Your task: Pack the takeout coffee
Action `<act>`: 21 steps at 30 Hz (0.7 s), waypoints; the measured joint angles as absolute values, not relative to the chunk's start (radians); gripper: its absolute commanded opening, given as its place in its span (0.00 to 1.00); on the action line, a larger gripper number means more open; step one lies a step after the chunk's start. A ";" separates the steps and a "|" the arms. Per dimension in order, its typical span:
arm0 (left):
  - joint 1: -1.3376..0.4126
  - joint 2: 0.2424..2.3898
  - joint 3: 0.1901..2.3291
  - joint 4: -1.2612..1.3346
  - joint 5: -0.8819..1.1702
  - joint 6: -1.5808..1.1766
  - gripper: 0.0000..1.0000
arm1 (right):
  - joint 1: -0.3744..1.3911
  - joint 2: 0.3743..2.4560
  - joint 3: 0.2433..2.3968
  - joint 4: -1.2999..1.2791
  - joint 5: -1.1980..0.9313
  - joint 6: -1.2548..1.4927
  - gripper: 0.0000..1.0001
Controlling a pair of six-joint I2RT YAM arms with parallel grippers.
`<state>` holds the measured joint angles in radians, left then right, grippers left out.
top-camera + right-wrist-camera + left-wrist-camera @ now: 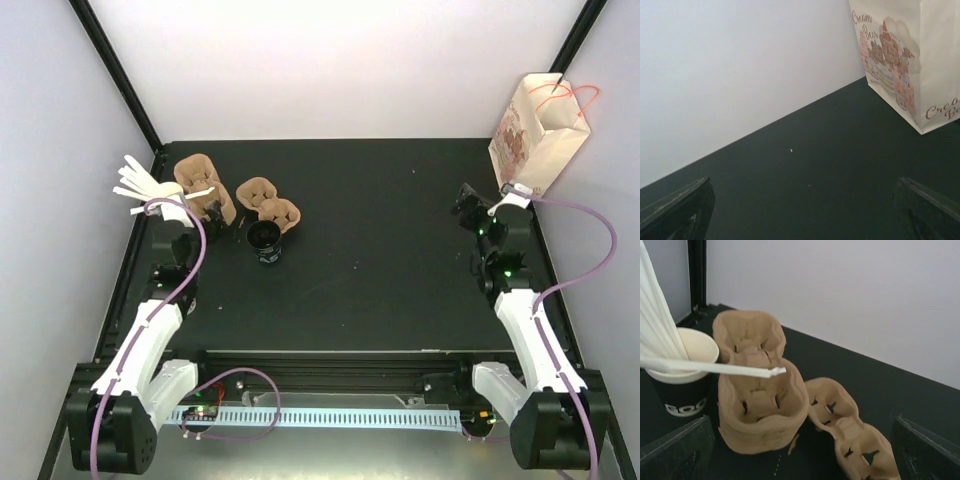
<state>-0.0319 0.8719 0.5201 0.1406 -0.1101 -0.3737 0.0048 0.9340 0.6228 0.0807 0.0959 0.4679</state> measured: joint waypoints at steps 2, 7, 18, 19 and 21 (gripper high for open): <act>-0.032 0.878 0.521 0.117 -0.095 -0.401 0.99 | 0.005 0.957 0.675 0.040 0.107 0.482 1.00; -0.032 0.879 0.550 0.018 -0.058 -0.509 0.99 | 0.004 1.071 0.883 -0.067 0.138 0.496 1.00; -0.032 0.858 0.570 -0.133 0.164 -0.578 0.99 | -0.022 1.485 1.528 -0.355 0.261 0.343 1.00; -0.032 0.859 0.572 -0.139 0.194 -0.577 0.99 | -0.025 1.528 1.594 -0.378 0.276 0.329 1.00; -0.032 0.866 0.583 -0.150 0.270 -0.576 0.99 | -0.029 1.622 1.740 -0.435 0.311 0.303 1.00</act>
<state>-0.0319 0.8661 0.5831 -0.1505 0.2695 -0.5762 -0.0288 1.6222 1.7401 -0.4351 0.3111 0.3031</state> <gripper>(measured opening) 0.989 0.999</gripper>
